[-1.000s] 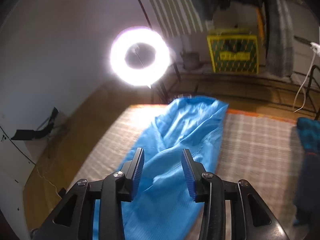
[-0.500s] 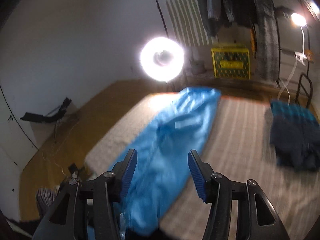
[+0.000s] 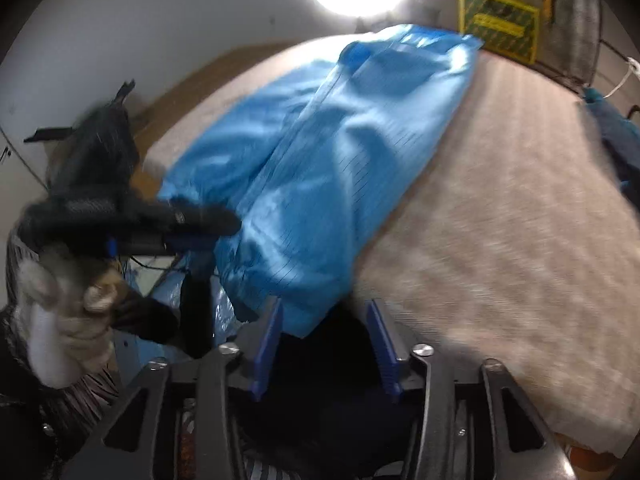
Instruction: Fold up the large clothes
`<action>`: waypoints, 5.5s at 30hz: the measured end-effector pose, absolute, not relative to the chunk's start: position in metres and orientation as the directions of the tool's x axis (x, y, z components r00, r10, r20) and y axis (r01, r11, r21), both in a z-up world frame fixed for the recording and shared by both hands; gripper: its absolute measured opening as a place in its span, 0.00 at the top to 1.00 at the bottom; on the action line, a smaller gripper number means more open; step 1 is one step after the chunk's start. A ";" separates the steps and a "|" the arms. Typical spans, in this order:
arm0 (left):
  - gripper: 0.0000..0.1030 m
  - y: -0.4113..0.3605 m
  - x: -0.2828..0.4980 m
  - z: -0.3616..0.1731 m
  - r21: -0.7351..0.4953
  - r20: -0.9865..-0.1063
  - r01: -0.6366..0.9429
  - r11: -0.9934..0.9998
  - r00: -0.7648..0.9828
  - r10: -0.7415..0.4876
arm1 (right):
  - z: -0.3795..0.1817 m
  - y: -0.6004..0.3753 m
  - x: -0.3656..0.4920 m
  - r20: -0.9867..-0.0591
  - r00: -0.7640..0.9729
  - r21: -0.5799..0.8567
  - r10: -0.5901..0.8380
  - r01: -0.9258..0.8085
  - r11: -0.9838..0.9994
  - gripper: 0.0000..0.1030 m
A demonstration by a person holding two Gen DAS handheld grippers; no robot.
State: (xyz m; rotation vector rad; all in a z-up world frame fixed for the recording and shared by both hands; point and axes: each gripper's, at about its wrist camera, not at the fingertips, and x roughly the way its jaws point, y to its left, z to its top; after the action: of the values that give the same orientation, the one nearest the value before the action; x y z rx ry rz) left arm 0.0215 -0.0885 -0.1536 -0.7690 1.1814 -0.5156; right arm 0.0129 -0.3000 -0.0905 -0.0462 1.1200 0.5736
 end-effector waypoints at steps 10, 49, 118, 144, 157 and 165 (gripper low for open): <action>0.98 -0.092 0.020 -0.148 -0.709 -0.667 0.017 0.705 0.306 -0.679 | -0.102 -0.293 0.001 -0.792 0.207 0.411 0.575 -0.515 0.752 0.72; 0.61 -0.004 0.069 -0.044 -0.521 -0.728 0.143 0.841 0.440 -0.526 | -0.039 -0.326 0.080 -0.711 0.350 0.461 0.610 -0.423 0.780 0.51; 0.81 0.029 0.223 -0.034 -0.472 -0.678 0.274 0.838 0.495 -0.544 | 0.003 -0.399 0.341 -0.633 0.624 0.456 0.458 -0.177 0.872 0.67; 0.81 -0.047 0.139 -0.139 -0.573 -0.784 0.234 0.785 0.121 -0.609 | -0.086 -0.189 0.375 -0.886 0.449 -0.154 0.114 -0.516 0.843 0.48; 0.81 -0.042 0.141 -0.144 -0.600 -0.761 0.262 0.756 0.107 -0.640 | -0.063 -0.195 0.424 -0.878 0.463 -0.083 0.119 -0.393 0.916 0.97; 0.81 -0.007 0.133 -0.116 -0.588 -0.747 0.237 0.773 0.208 -0.632 | -0.063 -0.194 0.404 -0.871 0.445 0.018 0.209 -0.396 0.918 0.58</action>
State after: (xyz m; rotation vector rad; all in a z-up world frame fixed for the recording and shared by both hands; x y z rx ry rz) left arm 0.1333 -0.0070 -0.1160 -0.3839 1.2209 -0.6252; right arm 0.4042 -0.1935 -0.0626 -0.1993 1.0452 0.3773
